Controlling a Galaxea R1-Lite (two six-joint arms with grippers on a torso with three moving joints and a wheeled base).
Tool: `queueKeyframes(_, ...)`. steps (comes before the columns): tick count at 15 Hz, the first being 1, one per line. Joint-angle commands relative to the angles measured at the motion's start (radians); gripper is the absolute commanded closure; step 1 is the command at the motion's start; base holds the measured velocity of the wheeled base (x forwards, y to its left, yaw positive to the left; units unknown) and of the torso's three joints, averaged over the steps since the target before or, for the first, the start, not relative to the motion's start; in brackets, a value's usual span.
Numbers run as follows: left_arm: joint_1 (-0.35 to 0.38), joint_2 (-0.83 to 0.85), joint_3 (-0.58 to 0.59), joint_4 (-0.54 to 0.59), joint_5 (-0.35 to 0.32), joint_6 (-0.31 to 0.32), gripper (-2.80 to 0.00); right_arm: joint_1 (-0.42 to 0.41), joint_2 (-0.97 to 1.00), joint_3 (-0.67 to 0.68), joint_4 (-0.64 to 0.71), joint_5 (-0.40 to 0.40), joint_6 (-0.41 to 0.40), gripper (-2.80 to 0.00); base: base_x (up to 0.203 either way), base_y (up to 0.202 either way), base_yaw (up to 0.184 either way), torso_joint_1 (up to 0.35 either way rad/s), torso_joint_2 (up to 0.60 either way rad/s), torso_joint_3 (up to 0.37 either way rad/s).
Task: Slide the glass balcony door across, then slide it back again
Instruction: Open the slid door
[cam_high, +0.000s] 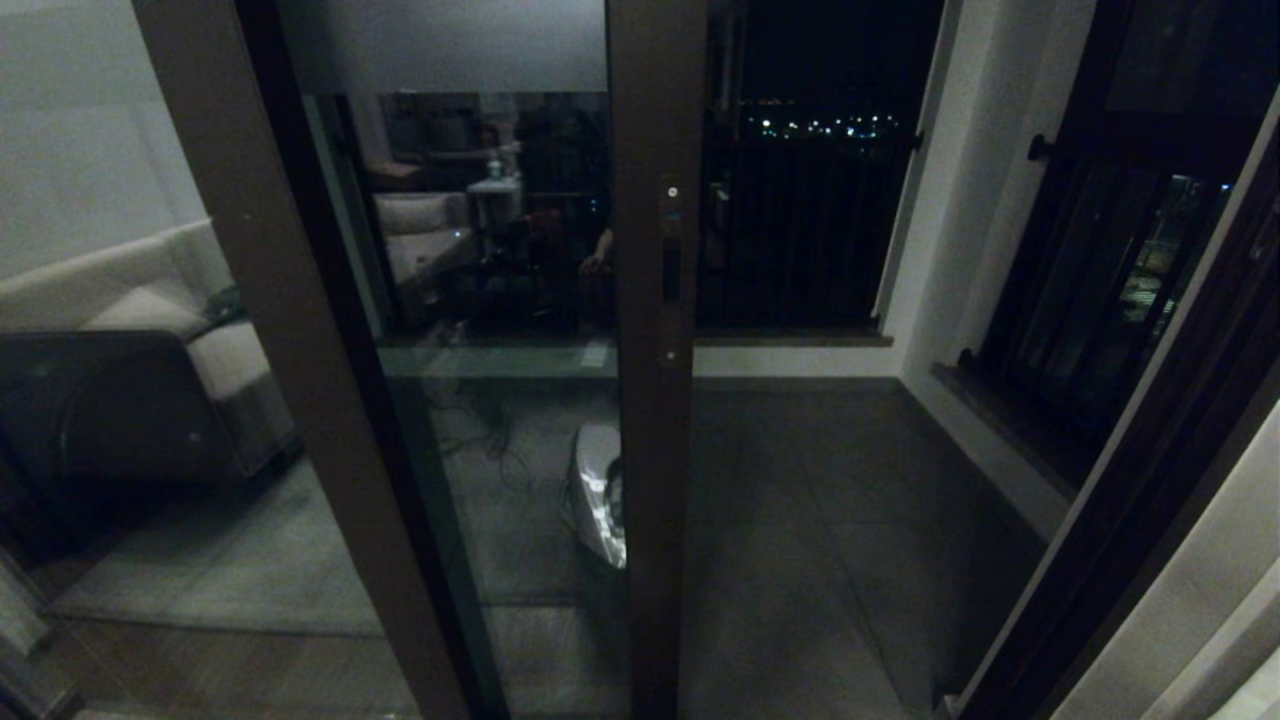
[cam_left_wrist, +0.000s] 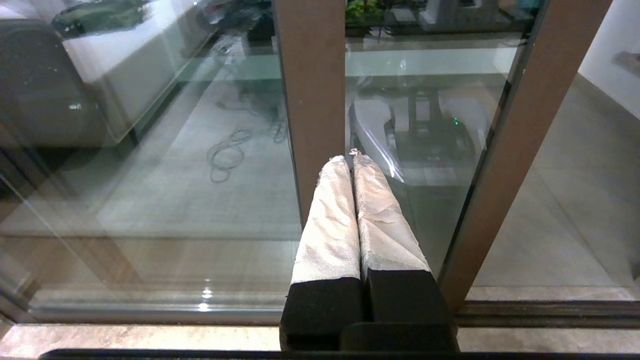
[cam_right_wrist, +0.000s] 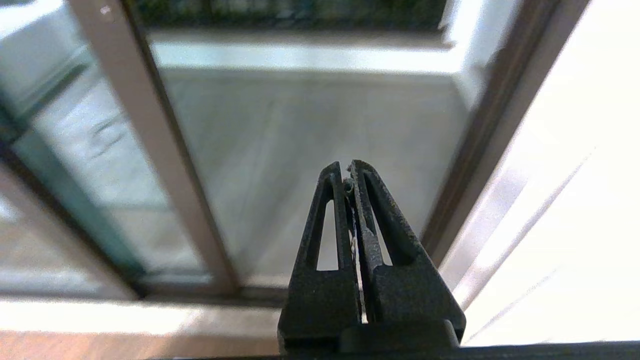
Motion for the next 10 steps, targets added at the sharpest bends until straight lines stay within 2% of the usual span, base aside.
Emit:
queueKeyframes(1,0.000,0.000,0.000,0.001,0.000,0.000,0.00,-0.129,-0.111,0.009,0.045,0.140,-0.018,0.00,0.000,0.000,0.000,0.000,0.00,0.000)
queueKeyframes(2,0.000,0.000,0.000,0.000,0.000,0.000,0.00,-0.136,-0.116,0.005,0.087,0.155,0.000,0.00,0.000,0.000,0.000,0.000,0.00,0.000)
queueKeyframes(4,0.000,0.000,0.000,0.001,0.000,0.000,0.00,-0.135,-0.117,0.005,0.085,0.162,0.083,0.00,0.000,0.000,0.000,0.000,0.00,0.000)
queueKeyframes(7,0.000,0.000,0.000,0.001,0.000,0.000,0.00,-0.062,-0.185,0.008,0.076,0.149,0.058,0.00,0.000,0.000,0.000,0.000,0.00,0.000)
queueKeyframes(10,0.000,0.000,0.000,-0.001,0.000,0.000,0.00,-0.063,-0.305,0.035,0.134,0.139,0.012,0.00,0.000,0.000,0.000,0.000,0.00,0.000)
